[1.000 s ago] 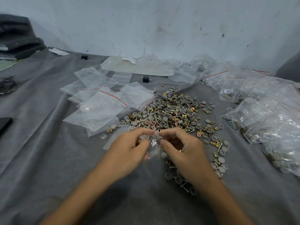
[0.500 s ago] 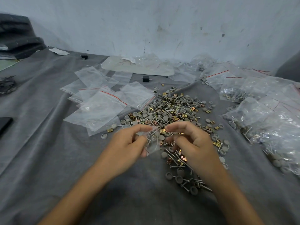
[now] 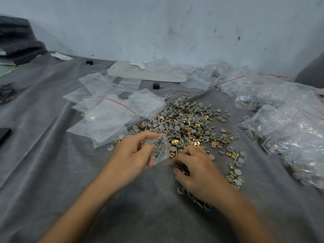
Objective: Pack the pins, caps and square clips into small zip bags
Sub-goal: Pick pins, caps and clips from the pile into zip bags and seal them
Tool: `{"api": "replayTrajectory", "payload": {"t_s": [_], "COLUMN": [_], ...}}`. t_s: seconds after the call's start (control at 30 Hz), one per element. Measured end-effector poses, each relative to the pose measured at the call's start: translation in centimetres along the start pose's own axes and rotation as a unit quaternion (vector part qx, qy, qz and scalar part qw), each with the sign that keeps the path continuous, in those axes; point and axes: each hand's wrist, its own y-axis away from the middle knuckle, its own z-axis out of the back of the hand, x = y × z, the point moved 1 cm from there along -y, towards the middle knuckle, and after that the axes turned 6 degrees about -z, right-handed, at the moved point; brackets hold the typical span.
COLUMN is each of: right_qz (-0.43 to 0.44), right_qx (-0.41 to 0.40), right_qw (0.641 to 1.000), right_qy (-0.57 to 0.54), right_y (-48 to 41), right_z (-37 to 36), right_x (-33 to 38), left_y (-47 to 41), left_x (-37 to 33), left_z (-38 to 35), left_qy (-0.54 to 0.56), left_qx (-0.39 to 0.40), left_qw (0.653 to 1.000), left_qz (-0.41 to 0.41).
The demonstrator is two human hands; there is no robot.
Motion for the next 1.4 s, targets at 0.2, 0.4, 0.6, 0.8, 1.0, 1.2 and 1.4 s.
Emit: {"api": "replayTrajectory", "payload": {"t_s": [0.2, 0.4, 0.6, 0.8, 1.0, 1.2, 1.4], "right_qz": [-0.021, -0.032, -0.025, -0.046, -0.086, -0.100, -0.102], "right_qx": [0.003, -0.114, -0.123, -0.109, -0.015, -0.018, -0.047], "right_qw": [1.000, 0.986, 0.947, 0.943, 0.996, 0.994, 0.992], "right_qy": [-0.017, -0.116, -0.296, -0.311, 0.027, 0.043, 0.052], "right_y": [-0.2, -0.2, 0.0, -0.2, -0.1, -0.2, -0.3], "right_z": [0.2, 0.9, 0.8, 1.0, 1.5, 1.5, 1.4], "right_x": [-0.2, 0.1, 1.4, 1.2, -1.1, -1.3, -1.4], "left_y": [0.1, 0.1, 0.3, 0.4, 0.3, 0.4, 0.3], "left_x": [0.0, -0.1, 0.0, 0.0, -0.1, 0.1, 0.1], "left_z": [0.1, 0.0, -0.7, -0.7, -0.5, -0.5, -0.4], "left_qy": [-0.009, -0.007, -0.014, -0.010, -0.011, -0.017, -0.026], "left_qx": [0.002, 0.001, 0.008, 0.008, 0.011, 0.014, 0.016], "left_qw": [1.000, 1.000, 1.000, 1.000, 1.000, 1.000, 0.999], "left_qz": [0.000, 0.005, 0.005, 0.001, 0.003, -0.007, -0.011]}}
